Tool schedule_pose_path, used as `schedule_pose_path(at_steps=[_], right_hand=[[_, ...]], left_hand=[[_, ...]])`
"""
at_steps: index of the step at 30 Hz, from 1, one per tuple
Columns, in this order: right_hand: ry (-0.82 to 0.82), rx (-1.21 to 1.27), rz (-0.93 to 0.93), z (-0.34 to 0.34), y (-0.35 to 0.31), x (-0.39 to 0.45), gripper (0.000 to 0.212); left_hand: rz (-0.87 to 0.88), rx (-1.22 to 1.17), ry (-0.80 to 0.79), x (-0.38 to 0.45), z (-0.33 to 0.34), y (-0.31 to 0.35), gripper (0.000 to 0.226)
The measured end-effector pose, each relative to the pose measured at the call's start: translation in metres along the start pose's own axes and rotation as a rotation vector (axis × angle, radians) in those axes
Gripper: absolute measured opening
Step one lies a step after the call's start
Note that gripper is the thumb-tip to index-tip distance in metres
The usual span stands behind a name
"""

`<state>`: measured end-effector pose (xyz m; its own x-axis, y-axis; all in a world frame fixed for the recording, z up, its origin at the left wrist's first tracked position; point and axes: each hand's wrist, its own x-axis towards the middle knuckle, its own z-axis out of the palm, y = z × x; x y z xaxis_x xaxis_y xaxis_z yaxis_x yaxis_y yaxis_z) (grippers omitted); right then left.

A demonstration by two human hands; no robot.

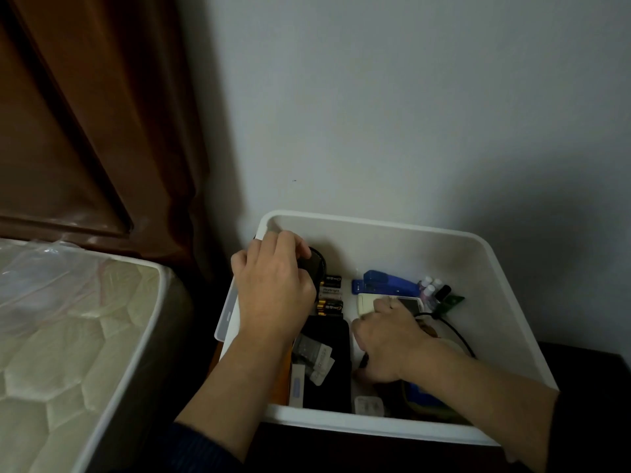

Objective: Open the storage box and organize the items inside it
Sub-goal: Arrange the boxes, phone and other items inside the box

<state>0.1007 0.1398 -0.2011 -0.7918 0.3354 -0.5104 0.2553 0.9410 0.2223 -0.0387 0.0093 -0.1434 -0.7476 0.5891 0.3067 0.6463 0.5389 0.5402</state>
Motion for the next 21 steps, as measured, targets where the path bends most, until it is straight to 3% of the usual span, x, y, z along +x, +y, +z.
schedule_pose_path(at_steps=[7,10,14,17,21], right_hand=[[-0.006,0.029,-0.009,0.005,-0.003,0.008,0.047],[0.087,0.049,-0.027,0.002,0.003,0.008,0.045],[0.233,0.215,0.005,-0.014,0.018,0.01,0.059],[0.37,0.334,0.057,-0.026,0.027,0.018,0.054],[0.423,0.238,0.106,-0.028,0.029,0.038,0.038]], left_hand=[[0.008,-0.013,0.008,0.001,0.0,0.0,0.031],[0.01,-0.008,0.009,0.0,0.0,0.0,0.03],[0.02,0.006,0.003,0.001,0.002,-0.001,0.03],[0.037,0.032,-0.002,0.001,0.003,-0.002,0.029],[0.104,0.003,-0.021,0.0,0.004,-0.004,0.027]])
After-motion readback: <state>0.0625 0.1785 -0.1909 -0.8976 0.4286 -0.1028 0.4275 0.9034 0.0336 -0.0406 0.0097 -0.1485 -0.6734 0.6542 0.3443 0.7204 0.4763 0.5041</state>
